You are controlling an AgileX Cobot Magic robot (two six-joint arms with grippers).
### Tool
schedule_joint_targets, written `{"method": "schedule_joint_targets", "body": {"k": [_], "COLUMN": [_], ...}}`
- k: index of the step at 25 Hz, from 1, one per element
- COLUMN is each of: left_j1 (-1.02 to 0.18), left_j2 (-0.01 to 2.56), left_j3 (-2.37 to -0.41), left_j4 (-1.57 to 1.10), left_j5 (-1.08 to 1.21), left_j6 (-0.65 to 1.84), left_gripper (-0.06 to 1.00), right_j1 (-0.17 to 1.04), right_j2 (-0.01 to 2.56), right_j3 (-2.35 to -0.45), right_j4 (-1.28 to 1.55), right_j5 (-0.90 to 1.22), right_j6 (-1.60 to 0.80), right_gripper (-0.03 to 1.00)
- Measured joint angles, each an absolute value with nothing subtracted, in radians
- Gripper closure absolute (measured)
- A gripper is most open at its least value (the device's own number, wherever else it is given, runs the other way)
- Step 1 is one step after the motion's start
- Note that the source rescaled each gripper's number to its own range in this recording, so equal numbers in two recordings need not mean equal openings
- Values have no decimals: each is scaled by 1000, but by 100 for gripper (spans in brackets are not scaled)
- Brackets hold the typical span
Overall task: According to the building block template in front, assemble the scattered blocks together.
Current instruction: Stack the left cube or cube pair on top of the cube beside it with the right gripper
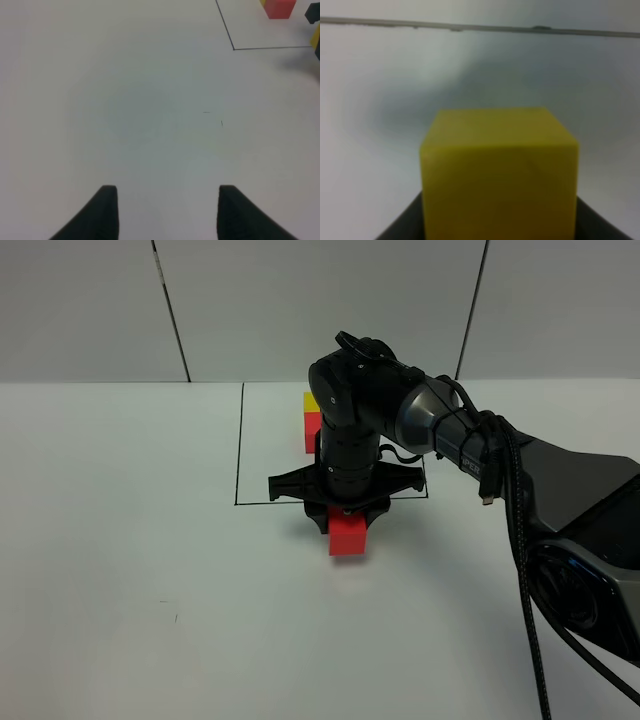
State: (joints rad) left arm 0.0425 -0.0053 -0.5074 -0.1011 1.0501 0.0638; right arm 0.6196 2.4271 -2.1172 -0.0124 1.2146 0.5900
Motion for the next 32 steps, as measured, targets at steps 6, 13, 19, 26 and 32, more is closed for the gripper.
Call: {"method": "schedule_joint_targets", "body": {"k": [6,13,19,26,32], "left_j1": [43,43,43,43,43], "left_j2": [-5,-5,-5,-5,-5], "left_j3": [-507,-507,-507,-507,-507], "left_j4": [-101,-101,-101,-101,-101], "left_j5": [1050,1050,1050,1050,1050], "left_j6": [64,64,64,64,64], "left_gripper": [92,92,92,92,92], "right_j1": [622,637,640,641,641], "right_j2": [2429,2463,2477,2501,2503], "right_j3": [-2117,-2117,-2117,-2117,-2118], "right_j4": [-12,-7,0,11,17], "right_j5": [1215,1194,1159,1155,1162], "right_j6": [653,645,645,638,590], "right_gripper": [95,95,95,95,95]}}
